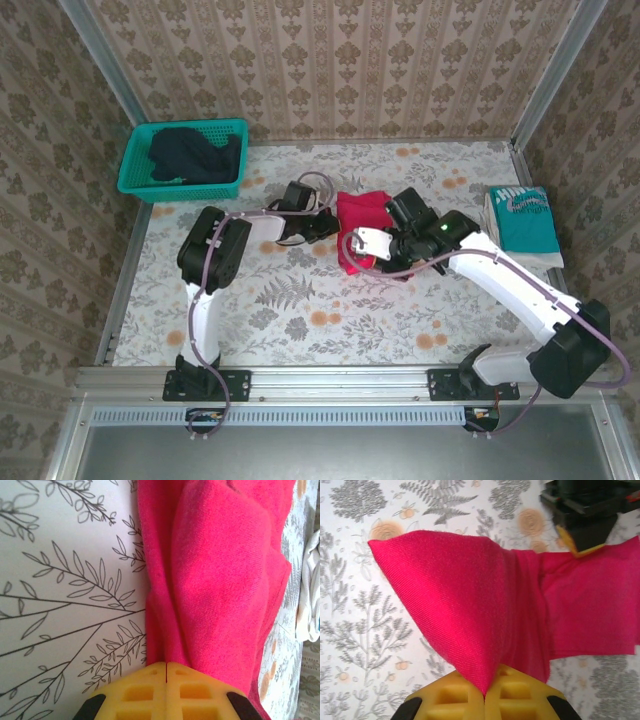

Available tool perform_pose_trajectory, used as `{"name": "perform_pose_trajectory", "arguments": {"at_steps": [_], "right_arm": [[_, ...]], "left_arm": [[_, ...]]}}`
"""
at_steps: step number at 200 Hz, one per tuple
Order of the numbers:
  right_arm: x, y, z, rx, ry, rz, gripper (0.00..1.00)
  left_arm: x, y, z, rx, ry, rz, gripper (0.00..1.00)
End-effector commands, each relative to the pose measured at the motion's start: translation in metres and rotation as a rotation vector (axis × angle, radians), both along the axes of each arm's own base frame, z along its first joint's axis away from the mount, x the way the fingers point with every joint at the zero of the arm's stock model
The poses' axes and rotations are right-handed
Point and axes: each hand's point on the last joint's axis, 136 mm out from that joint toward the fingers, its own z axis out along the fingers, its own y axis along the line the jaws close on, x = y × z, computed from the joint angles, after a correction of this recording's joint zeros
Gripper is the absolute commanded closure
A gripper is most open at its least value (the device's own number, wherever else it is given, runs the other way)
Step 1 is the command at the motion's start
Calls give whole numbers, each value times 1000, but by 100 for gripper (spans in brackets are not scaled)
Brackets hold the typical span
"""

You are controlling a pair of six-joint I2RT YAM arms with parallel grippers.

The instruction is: Fold and stack the t-shirts

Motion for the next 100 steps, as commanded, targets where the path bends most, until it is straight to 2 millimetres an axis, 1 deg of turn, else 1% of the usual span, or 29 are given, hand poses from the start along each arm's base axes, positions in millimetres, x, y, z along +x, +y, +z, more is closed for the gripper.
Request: {"name": "perform_pose_trajectory", "arguments": {"at_steps": [1, 15, 18, 34, 57, 61, 100], "right_arm": [[19, -4, 1, -56, 0, 25, 100], [34, -2, 1, -76, -3, 36, 100], [37, -1, 1, -82, -2, 40, 100], [54, 1, 0, -109, 0, 49, 100], [77, 0, -5, -146, 12, 60, 100], [82, 0, -3, -151, 5, 61, 100], [119, 0, -15, -182, 25, 70, 100]], "left_arm": [[-85, 43, -83, 190, 363, -64, 100], [-86, 44, -86, 191, 371, -78, 100], [-88, 41, -84, 170, 381, -93, 100], [-89, 41, -84, 164, 384, -113, 100], [-88, 45, -87, 169, 389, -111, 100], [-88, 47, -87, 169, 391, -109, 100], [-89, 51, -93, 149, 415, -114, 100]]}}
